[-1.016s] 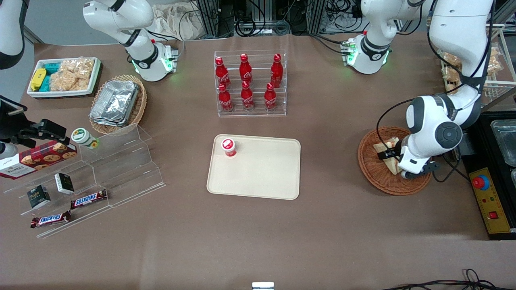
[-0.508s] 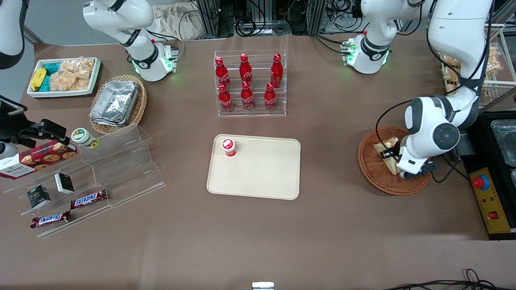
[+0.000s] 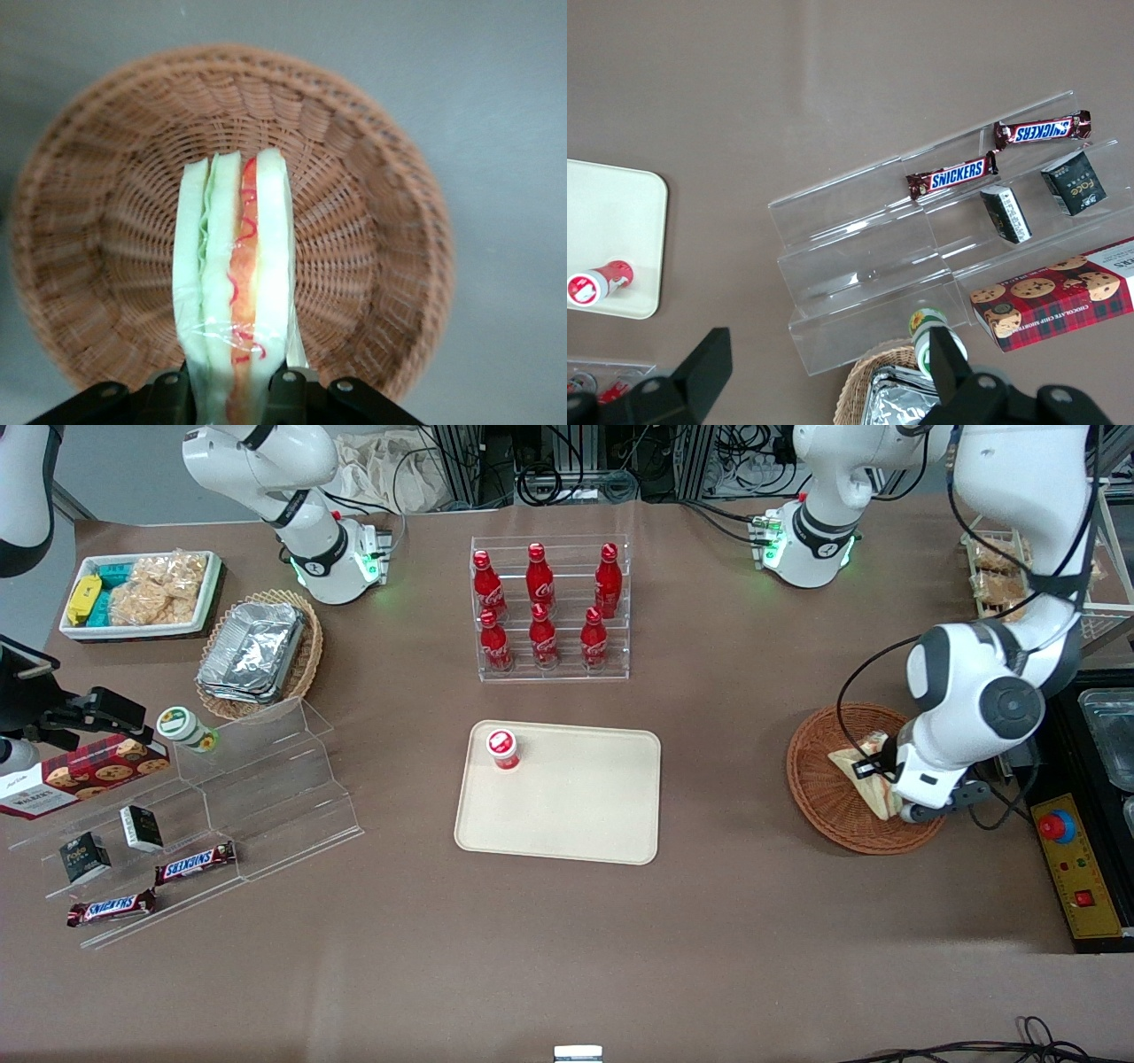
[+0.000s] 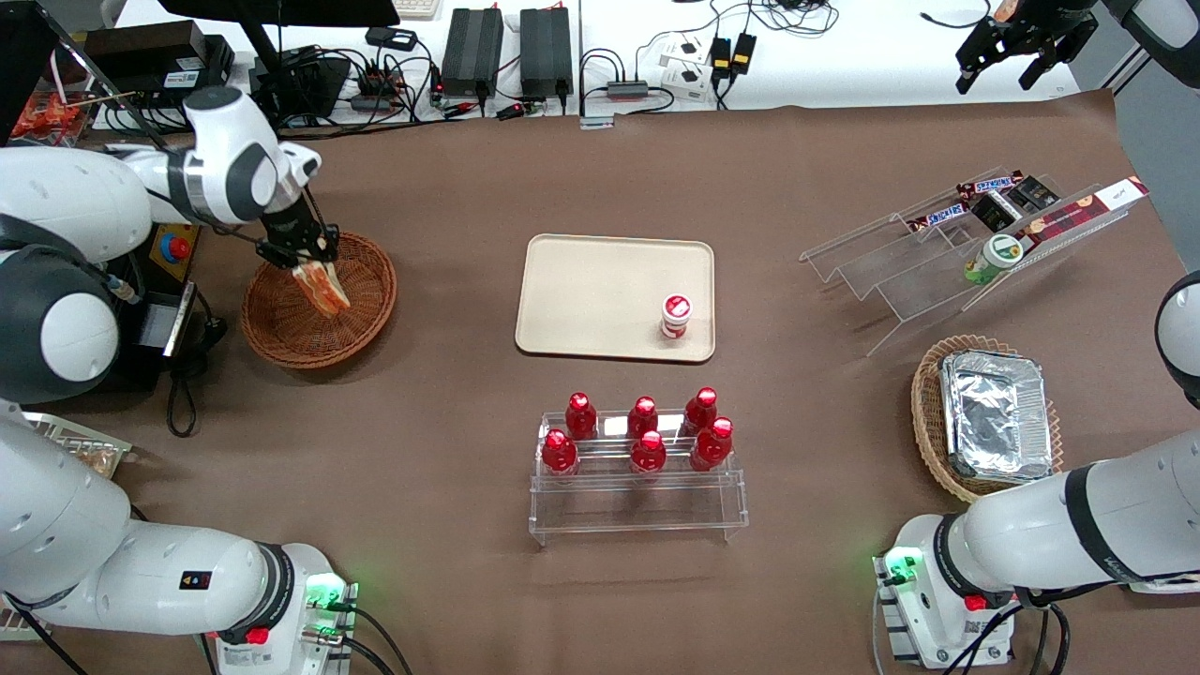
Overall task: Place sandwich from basket to tray
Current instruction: 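Lift the sandwich up out of the basket with the left gripper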
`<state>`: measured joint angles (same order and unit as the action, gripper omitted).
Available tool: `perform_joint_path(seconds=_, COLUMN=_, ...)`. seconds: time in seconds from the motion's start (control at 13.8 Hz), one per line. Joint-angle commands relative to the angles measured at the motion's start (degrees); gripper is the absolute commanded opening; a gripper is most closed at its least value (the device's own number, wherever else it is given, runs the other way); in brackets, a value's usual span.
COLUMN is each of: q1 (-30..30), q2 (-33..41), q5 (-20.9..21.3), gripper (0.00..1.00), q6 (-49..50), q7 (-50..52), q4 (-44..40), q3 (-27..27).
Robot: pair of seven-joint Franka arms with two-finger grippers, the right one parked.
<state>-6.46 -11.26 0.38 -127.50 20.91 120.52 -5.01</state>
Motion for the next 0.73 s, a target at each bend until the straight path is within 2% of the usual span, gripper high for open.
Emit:
perform_joint_path(seconds=0.0, q1=-0.8, q2=5.9, q5=1.1, gripper=0.29, q6=7.9, q7=1.4, q4=-3.9, q3=0.4)
perform_joint_path(seconds=0.15, q1=-0.9, q2=7.7, q5=1.1, gripper=0.29, q6=14.7, q7=1.6, q4=-8.6, q3=1.1)
perform_joint_path(seconds=0.36, q1=-0.9, q2=7.9, q5=1.0, gripper=0.30, q6=28.1, q7=2.7, q4=-18.9, q3=5.1)
perform_joint_path(seconds=0.65, q1=-0.9, q2=7.5, q5=1.0, gripper=0.30, q6=33.4, q7=15.2, q4=-24.0, q3=15.6)
